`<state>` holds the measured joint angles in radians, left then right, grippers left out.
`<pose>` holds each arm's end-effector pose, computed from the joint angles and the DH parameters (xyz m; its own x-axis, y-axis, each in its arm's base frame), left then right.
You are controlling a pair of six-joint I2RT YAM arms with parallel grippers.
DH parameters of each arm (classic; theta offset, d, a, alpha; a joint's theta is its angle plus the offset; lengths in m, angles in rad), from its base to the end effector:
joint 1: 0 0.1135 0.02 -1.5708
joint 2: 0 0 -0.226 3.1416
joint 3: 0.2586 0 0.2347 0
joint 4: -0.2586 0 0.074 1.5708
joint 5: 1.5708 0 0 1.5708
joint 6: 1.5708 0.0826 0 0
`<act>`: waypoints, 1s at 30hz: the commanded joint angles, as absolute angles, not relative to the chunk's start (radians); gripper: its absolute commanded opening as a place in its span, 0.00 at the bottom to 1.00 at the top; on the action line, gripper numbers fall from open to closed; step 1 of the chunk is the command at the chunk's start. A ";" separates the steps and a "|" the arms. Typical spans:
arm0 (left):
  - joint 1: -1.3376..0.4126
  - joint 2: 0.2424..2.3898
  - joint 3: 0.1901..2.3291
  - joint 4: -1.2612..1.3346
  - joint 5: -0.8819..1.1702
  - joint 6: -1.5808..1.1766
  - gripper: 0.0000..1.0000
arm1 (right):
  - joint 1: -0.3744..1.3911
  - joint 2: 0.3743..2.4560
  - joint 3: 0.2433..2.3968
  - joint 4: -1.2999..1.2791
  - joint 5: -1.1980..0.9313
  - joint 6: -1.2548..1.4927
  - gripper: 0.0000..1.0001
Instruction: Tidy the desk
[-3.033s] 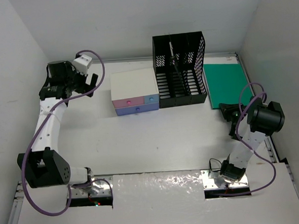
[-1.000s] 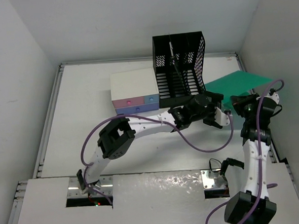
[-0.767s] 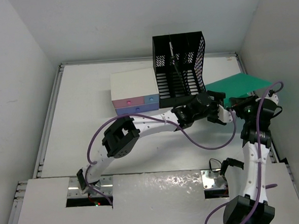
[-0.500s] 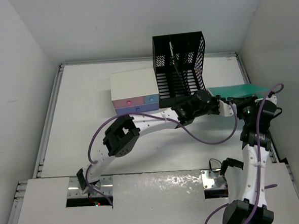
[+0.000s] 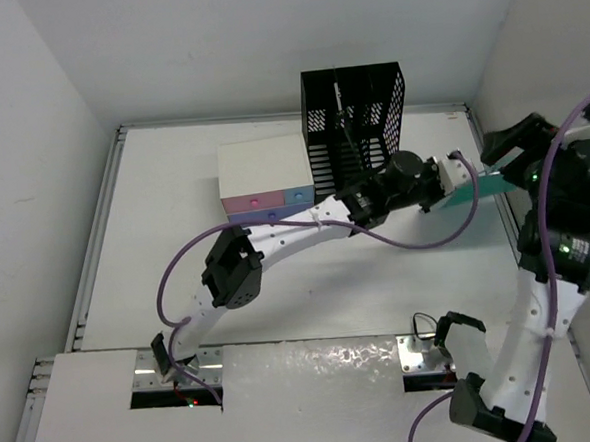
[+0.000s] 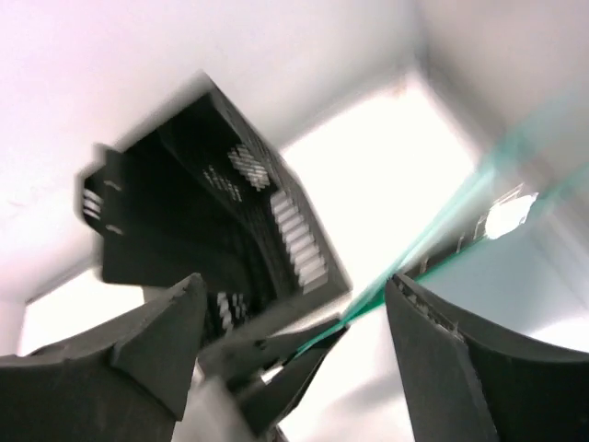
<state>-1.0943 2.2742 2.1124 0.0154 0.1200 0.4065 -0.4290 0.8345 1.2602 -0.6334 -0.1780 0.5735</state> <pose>0.2454 -0.4969 0.2858 0.3088 0.2575 -0.9156 0.8867 0.2703 0.3751 0.1898 -0.0707 0.3973 -0.0209 0.5968 -0.8021 0.3133 0.7658 0.5616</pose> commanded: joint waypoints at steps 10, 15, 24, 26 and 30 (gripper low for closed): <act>-0.818 2.114 2.283 -0.195 0.326 -0.586 0.00 | -0.425 0.609 1.258 -0.669 -0.429 0.155 0.78; -0.792 2.051 2.302 -0.129 0.345 -0.687 0.00 | -0.425 0.503 0.999 -0.459 -0.569 0.130 0.77; -0.784 2.066 2.391 -0.132 0.377 -0.727 0.00 | -0.423 0.523 0.896 -0.192 -0.663 0.219 0.78; -0.785 2.089 2.428 -0.130 0.373 -0.736 0.00 | -0.425 0.549 0.902 -0.164 -0.657 0.232 0.79; -0.781 2.105 2.460 -0.126 0.361 -0.718 0.00 | -0.422 0.644 0.937 -0.150 -0.588 0.210 0.81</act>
